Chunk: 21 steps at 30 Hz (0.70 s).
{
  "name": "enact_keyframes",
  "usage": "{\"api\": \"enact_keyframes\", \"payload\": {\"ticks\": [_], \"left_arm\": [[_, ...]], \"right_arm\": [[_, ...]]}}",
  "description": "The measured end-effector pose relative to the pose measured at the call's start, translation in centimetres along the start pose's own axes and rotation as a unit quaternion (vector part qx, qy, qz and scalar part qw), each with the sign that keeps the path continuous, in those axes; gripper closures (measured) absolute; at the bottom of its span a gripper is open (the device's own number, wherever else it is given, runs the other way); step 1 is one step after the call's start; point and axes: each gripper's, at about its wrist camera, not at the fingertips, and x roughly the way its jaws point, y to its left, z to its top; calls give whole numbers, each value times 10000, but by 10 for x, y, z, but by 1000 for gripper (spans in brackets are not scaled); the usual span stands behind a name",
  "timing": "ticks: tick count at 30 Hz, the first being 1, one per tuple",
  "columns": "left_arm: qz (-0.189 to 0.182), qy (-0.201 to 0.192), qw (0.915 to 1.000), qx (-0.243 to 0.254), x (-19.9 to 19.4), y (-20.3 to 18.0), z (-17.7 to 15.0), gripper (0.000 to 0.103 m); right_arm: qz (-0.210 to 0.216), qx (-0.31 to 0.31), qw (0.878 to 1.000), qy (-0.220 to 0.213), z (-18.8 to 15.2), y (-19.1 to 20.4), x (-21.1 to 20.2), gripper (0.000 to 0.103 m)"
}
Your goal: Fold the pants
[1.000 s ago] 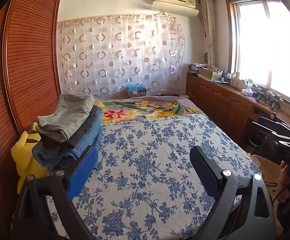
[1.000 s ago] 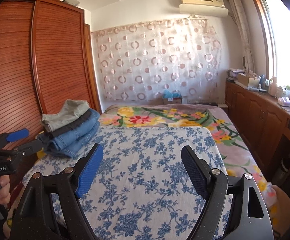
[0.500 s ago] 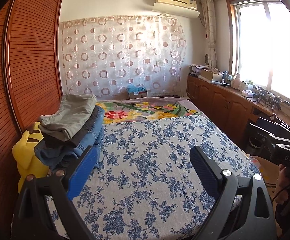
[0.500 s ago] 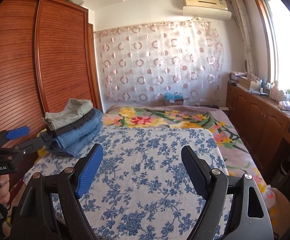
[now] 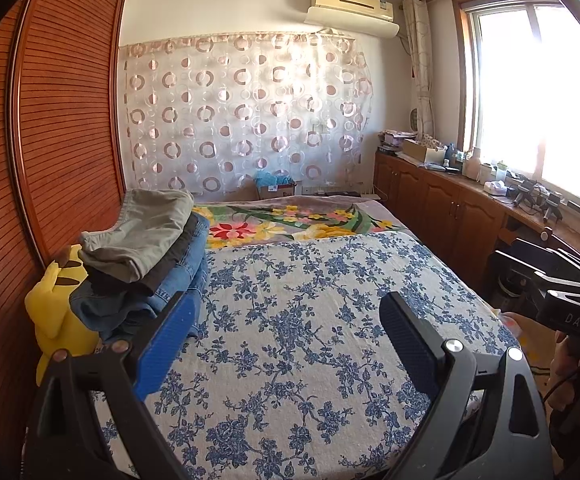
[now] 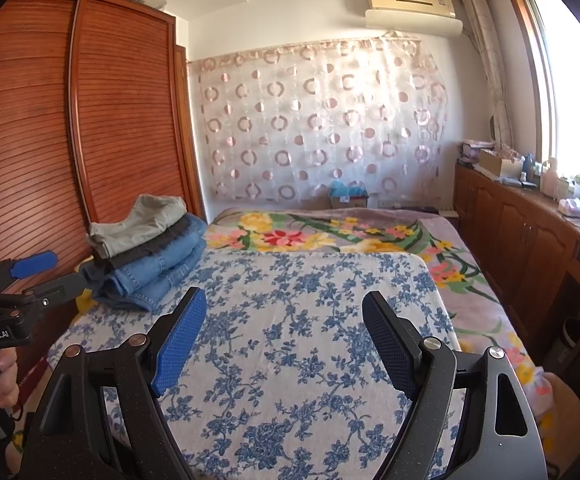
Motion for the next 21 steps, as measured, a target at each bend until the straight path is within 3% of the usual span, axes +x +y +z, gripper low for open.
{"api": "enact_keyframes", "payload": {"ticks": [21], "left_arm": [[-2, -10, 10000, -1, 0, 0, -1, 9]], "right_arm": [[2, 7, 10000, 13, 0, 0, 1, 20]]}}
